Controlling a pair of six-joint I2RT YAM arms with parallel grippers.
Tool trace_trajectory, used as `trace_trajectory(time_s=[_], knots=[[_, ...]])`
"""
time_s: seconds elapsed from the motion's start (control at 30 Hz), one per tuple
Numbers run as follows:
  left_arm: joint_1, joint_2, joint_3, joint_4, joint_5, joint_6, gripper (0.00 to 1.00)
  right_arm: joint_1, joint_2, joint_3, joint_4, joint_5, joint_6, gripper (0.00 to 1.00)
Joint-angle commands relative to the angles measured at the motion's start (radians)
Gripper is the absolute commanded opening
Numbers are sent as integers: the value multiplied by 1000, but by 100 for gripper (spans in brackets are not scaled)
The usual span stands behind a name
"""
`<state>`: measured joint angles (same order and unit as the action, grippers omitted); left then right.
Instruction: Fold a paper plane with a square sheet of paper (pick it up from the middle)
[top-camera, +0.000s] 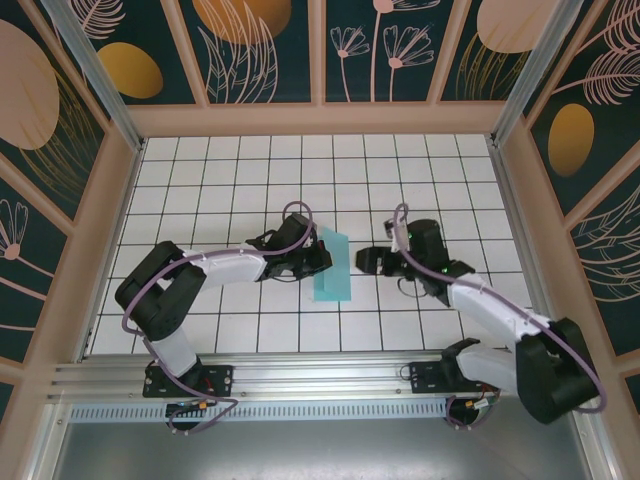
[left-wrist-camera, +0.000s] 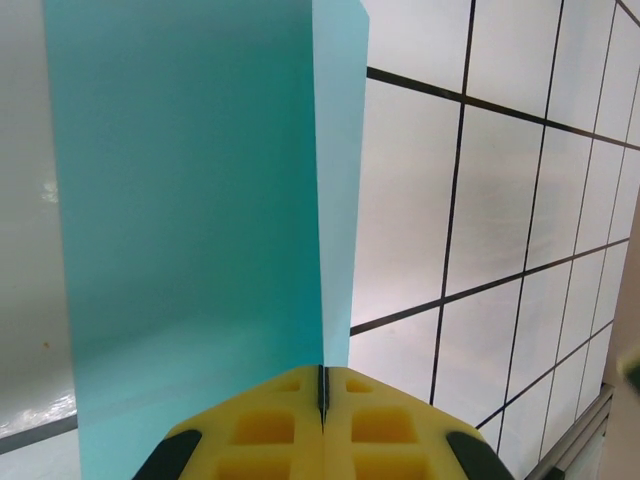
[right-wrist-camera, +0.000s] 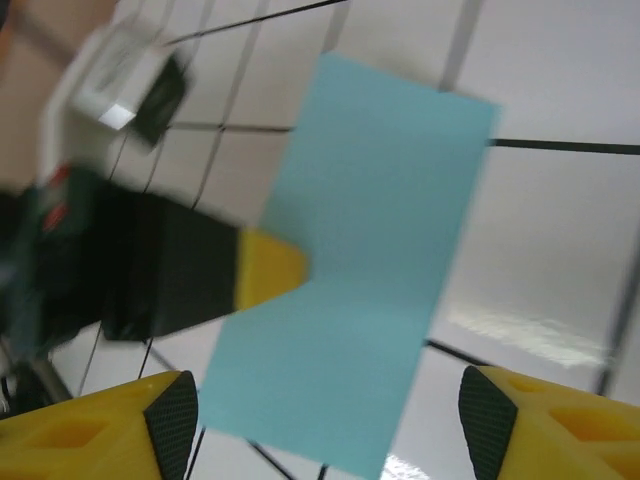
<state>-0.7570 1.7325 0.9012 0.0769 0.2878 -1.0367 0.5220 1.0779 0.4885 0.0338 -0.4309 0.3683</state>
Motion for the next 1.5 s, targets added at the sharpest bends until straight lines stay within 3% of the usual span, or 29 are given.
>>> trace_trajectory(time_s=[0.0, 0.17, 0.27, 0.5, 0.73, 0.93, 1.27, 1.47], knots=[[5, -1, 10, -8, 6, -16, 6, 155, -76, -75, 92, 199, -83, 70], [5, 8, 15, -1, 19, -25, 7, 422, -80, -148, 201, 487, -161, 70], [5, 9, 16, 1, 23, -23, 7, 515, -42, -162, 265, 638, -227, 71], [5, 20, 23, 3, 30, -22, 8, 603, 123, -110, 351, 744, -342, 71], [6, 17, 27, 3, 28, -25, 8, 629, 258, -73, 412, 821, -370, 72], [6, 25, 30, 1, 34, -21, 8, 634, 339, -31, 398, 864, -423, 55], [5, 28, 30, 0, 30, -20, 9, 636, 328, -14, 392, 850, -418, 34], [6, 32, 29, -3, 27, -22, 10, 636, 312, -18, 380, 844, -405, 13]])
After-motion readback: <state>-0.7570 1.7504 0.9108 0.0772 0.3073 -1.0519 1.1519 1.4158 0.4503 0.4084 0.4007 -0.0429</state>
